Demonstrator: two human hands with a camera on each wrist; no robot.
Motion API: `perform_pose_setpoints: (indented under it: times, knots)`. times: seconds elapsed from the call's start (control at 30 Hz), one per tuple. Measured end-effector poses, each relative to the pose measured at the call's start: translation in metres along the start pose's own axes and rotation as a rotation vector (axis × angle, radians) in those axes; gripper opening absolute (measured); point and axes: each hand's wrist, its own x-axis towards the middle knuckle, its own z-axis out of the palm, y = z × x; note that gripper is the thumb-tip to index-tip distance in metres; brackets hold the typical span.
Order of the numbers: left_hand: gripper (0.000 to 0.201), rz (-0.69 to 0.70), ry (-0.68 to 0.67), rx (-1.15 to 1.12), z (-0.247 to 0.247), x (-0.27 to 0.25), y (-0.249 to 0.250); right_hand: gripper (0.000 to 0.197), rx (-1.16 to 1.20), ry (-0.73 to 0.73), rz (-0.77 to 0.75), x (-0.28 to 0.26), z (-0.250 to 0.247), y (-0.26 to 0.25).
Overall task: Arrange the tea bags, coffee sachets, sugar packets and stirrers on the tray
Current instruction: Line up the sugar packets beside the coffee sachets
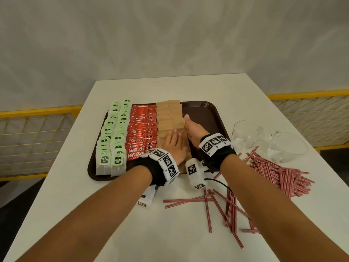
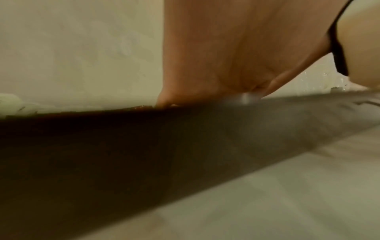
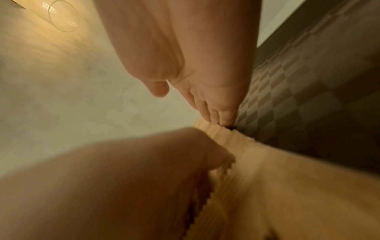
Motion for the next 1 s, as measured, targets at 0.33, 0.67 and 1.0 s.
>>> perform_pose_setpoints:
  times: [0.33,0.67,1.0]
  knots:
    - [0.082,0.080,-0.150,0.009,-0.042,-0.012,-0.027,0.054,-0.388,-0.061,-0.198,-0.103,-0.015,-0.029]
    - [0.105,0.138,-0.159,0.208,-0.019,-0.020,-0.040,0.050,-0.917,-0.137,-0.116,-0.131,-0.011,-0.002]
    - [0.114,0.153,-0.207,0.289,-0.063,-0.013,-0.045,0.036,-0.900,-0.101,-0.123,-0.127,-0.015,-0.001]
